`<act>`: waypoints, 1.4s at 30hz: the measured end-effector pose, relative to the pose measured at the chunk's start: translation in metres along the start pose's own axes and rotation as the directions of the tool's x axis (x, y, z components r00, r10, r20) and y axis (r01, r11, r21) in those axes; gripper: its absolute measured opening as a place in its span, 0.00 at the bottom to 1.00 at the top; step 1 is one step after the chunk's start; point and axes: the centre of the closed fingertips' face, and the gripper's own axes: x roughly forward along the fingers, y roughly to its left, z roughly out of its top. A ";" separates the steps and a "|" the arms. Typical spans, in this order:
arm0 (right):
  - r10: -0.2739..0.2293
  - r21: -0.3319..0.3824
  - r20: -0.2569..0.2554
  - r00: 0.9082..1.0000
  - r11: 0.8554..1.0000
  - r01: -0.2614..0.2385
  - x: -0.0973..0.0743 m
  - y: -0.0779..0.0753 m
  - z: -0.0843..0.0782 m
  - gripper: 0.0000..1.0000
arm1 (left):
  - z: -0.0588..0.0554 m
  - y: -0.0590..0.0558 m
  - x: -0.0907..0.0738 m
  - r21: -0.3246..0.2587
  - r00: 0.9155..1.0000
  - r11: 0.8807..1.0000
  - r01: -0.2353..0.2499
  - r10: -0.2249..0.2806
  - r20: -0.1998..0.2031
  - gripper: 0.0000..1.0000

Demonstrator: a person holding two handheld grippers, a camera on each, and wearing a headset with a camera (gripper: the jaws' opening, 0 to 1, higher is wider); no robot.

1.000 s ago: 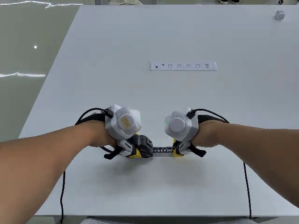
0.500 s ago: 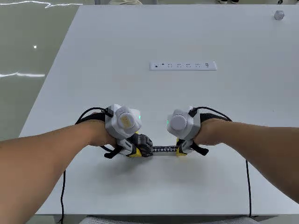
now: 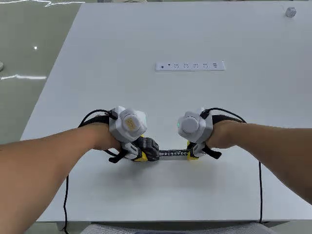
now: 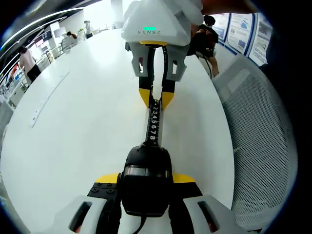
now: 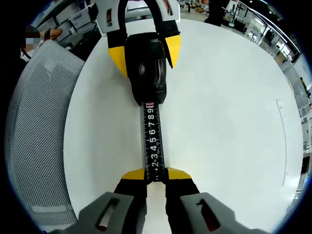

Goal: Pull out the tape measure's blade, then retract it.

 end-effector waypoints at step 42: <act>-0.004 0.016 -0.005 1.000 1.000 0.004 -0.009 -0.002 -0.028 0.12 | 0.001 0.001 0.000 -0.006 1.000 1.000 -0.003 0.003 0.002 0.34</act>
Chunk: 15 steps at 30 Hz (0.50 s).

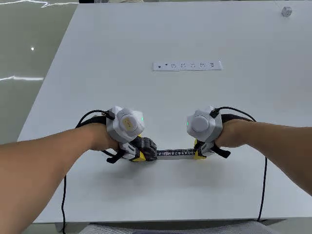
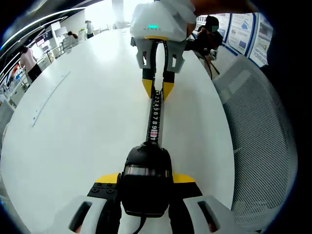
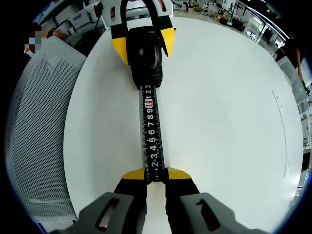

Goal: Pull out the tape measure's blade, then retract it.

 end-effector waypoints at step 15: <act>-0.004 0.015 -0.005 1.000 1.000 0.004 -0.004 0.000 -0.013 0.13 | 0.001 0.000 0.000 0.005 1.000 1.000 -0.006 0.006 -0.001 0.34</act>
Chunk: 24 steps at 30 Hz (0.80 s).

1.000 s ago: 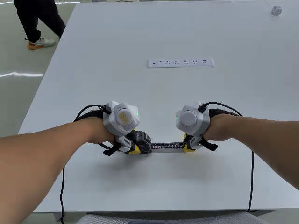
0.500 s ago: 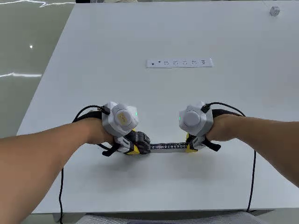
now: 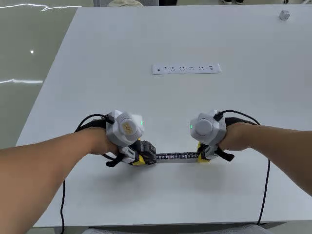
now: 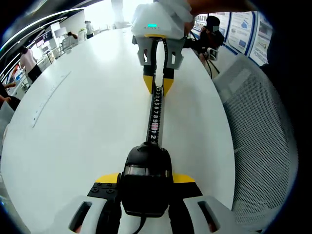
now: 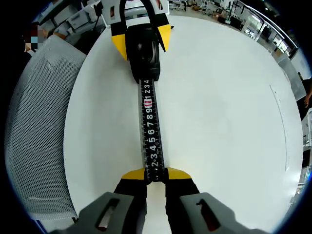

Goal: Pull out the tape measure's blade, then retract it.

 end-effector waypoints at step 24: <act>-0.006 0.023 -0.002 1.000 1.000 0.006 -0.006 -0.001 -0.017 0.13 | 0.001 0.000 0.000 0.019 1.000 1.000 -0.006 0.006 0.001 0.33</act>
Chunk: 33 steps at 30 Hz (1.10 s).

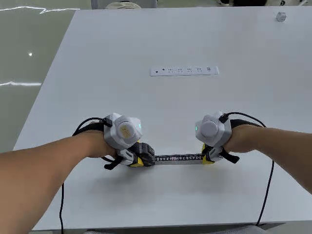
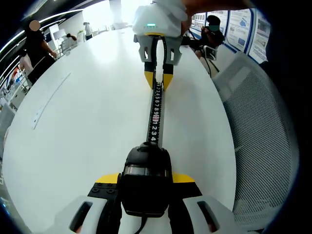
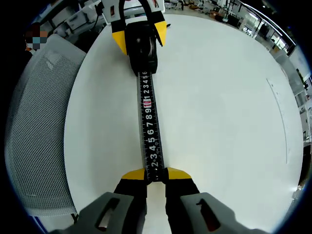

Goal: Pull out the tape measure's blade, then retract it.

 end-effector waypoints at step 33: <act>0.000 0.015 -0.005 1.000 1.000 0.000 -0.003 0.000 -0.014 0.13 | -0.001 -0.001 0.000 -0.008 1.000 1.000 -0.003 0.003 0.002 0.33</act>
